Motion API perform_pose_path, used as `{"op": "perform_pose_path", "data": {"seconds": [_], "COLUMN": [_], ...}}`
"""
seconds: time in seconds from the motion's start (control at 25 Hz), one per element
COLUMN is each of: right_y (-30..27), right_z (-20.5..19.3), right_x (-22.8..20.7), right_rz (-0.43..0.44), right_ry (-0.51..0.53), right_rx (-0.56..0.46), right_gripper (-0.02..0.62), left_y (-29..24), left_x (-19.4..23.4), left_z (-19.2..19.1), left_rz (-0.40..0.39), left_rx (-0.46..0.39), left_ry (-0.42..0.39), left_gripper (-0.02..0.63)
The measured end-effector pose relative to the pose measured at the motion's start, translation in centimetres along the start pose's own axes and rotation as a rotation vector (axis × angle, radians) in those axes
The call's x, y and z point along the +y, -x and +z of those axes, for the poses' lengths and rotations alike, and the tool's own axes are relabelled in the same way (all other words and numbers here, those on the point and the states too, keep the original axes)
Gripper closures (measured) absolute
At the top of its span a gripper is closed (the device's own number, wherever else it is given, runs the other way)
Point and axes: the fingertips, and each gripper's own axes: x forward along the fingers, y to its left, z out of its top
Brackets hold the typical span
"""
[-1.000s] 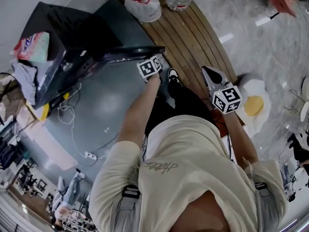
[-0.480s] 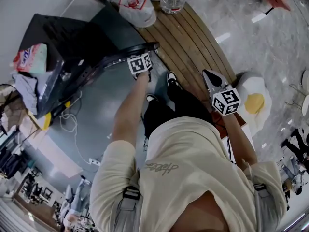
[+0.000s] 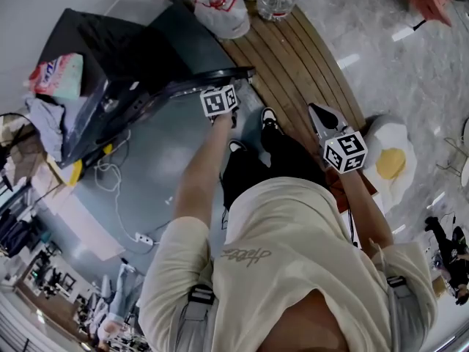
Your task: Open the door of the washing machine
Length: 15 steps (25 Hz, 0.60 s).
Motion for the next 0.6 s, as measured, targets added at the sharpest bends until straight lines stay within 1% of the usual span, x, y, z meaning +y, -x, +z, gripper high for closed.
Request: {"op": "perform_pose_path", "data": {"seconds": [0.16, 0.28, 0.4, 0.6], "right_y": [-1.3, -2.6, -4.3, -6.4], "right_z": [0.5, 1.5, 2.8, 5.5], "right_x": [1.2, 2.0, 2.9, 5.0], "right_rz": [0.045, 0.083, 0.131, 0.185], "right_ry": [0.015, 0.04, 0.081, 0.146], "right_rx": [0.001, -0.001, 0.001, -0.022], "right_gripper": [0.594, 0.594, 0.594, 0.594], "left_y": [2.8, 5.9, 9.4, 15.0], "left_x": [0.1, 0.7, 1.3, 0.6], "left_z": [-0.3, -0.1, 0.7, 2.0], "left_rz": [-0.028, -0.02, -0.006, -0.025], "left_rx": [-0.028, -0.053, -0.101, -0.204], "left_ry": [-0.002, -0.03, -0.049, -0.068], "left_gripper": [0.589, 0.589, 0.589, 0.589]}}
